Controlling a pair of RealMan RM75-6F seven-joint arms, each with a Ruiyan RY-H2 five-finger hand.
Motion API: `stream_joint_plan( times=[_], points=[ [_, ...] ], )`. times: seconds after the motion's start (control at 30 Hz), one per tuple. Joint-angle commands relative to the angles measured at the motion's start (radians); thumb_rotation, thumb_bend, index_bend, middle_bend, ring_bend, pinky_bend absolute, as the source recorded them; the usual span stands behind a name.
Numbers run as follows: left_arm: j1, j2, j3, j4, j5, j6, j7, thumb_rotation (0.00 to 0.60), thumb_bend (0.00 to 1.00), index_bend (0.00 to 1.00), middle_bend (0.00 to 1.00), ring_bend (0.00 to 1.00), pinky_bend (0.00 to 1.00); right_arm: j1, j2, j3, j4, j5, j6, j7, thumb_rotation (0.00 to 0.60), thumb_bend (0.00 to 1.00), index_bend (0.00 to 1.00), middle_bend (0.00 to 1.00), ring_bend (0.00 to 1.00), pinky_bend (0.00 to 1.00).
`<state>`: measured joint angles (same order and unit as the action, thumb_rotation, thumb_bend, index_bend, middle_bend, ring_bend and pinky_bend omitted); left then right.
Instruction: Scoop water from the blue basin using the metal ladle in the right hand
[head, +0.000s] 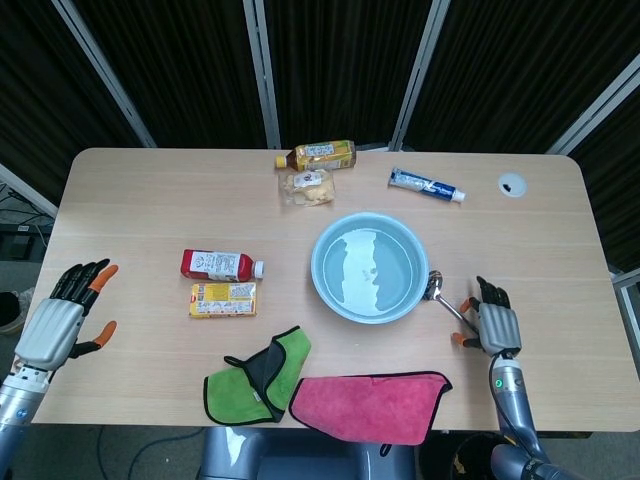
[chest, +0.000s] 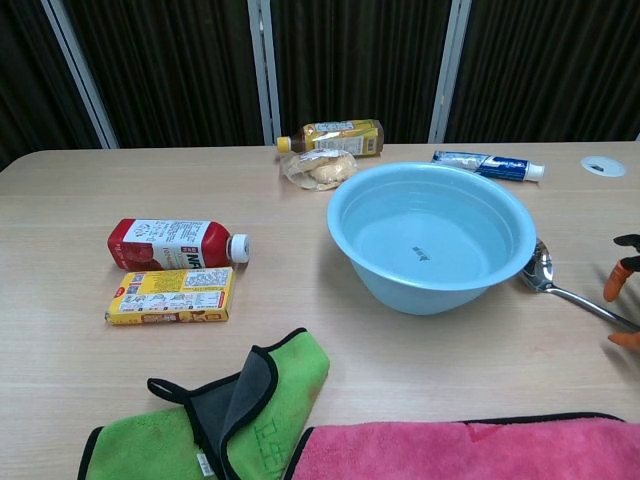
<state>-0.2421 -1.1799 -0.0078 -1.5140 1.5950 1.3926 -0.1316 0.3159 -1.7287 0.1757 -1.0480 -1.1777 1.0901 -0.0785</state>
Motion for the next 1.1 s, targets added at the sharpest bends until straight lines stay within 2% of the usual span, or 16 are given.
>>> stream_joint_plan(
  times=[0.03, 0.77, 1.1],
  points=[
    [0.000, 0.002, 0.002, -0.001, 0.003, 0.002, -0.003, 0.600, 0.39, 0.00, 0.00, 0.00, 0.00, -0.001, -0.007, -0.001, 0.010, 0.000, -0.002, 0.007, 0.600, 0.14, 0.45, 0.00, 0.00, 0.00],
    [-0.004, -0.002, 0.002, 0.004, -0.004, -0.006, 0.003, 0.600, 0.40, 0.00, 0.00, 0.00, 0.00, 0.017, -0.045, -0.003, 0.112, 0.002, -0.074, 0.064, 0.600, 0.17, 0.47, 0.00, 0.00, 0.00],
    [-0.004, 0.001, 0.001, 0.006, -0.003, -0.002, -0.007, 0.600, 0.41, 0.00, 0.00, 0.00, 0.00, 0.020, -0.062, -0.001, 0.139, 0.004, -0.077, 0.051, 0.600, 0.26, 0.55, 0.00, 0.00, 0.00]
  ],
)
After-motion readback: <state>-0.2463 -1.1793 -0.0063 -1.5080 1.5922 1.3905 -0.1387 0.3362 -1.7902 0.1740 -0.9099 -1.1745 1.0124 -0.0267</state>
